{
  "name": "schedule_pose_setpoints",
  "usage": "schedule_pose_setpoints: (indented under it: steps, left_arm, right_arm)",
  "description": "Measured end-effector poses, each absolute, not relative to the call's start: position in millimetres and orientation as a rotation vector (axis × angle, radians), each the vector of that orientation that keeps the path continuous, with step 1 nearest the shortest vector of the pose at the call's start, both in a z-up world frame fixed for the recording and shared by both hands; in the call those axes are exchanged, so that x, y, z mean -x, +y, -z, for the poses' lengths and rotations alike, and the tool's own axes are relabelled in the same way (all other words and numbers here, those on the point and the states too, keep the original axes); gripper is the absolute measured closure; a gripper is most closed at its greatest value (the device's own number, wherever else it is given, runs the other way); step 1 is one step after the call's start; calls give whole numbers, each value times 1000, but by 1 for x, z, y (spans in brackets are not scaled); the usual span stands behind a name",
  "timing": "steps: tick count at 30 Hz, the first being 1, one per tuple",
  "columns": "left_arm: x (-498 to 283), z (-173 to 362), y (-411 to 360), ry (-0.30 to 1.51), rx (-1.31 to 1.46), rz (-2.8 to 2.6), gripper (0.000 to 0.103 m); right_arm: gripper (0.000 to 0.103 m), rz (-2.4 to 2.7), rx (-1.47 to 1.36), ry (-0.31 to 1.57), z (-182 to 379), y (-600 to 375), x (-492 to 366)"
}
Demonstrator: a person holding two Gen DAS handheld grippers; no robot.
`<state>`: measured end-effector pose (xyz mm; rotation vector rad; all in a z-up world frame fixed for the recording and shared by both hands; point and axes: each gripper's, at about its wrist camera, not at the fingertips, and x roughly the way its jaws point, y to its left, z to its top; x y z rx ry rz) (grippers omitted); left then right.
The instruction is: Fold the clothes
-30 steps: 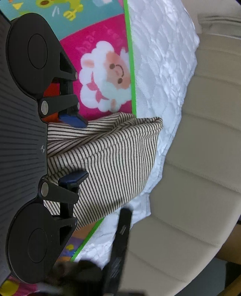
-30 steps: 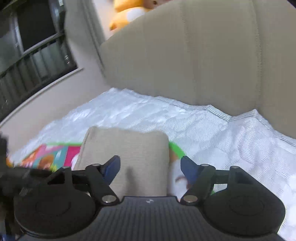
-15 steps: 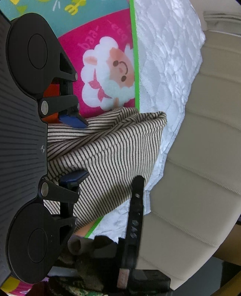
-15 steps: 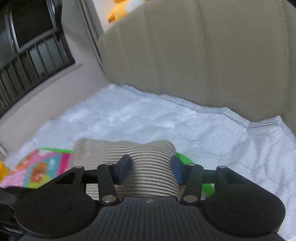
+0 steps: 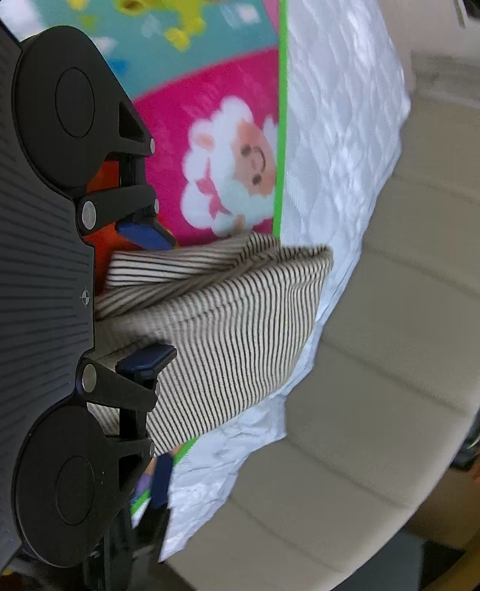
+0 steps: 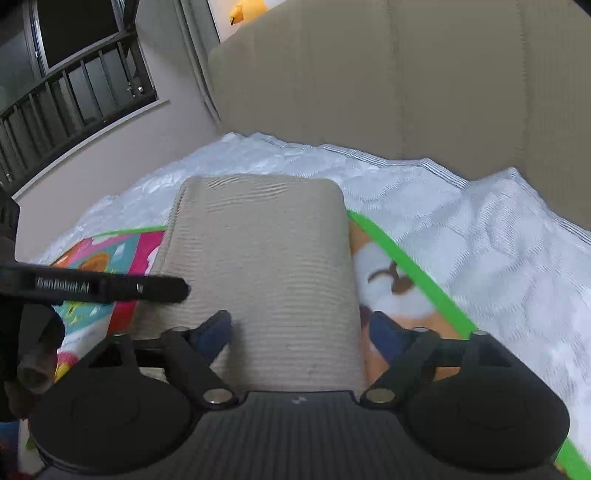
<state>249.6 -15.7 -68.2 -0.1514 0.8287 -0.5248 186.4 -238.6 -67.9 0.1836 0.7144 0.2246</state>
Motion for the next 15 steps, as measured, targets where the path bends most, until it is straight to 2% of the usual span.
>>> schedule_pose_setpoints:
  steps: [1, 2, 3, 6, 9, 15]
  left_arm:
    - [-238, 65, -13, 820, 164, 501, 26]
    - [-225, 62, -10, 811, 176, 475, 14]
    - [-211, 58, -7, 804, 186, 446, 6]
    - [-172, 44, -6, 815, 187, 357, 0]
    - [-133, 36, -9, 854, 175, 259, 0]
    - [-94, 60, -31, 908, 40, 219, 0]
  right_arm:
    - [9, -216, -181, 714, 64, -237, -179]
    - [5, -205, -180, 711, 58, -236, -172]
    - [0, -194, -184, 704, 51, -235, -163]
    - [0, -151, -191, 719, 37, -228, -138]
    - [0, -83, -155, 753, 34, -225, -112]
    - [0, -14, -140, 873, 53, -232, -86]
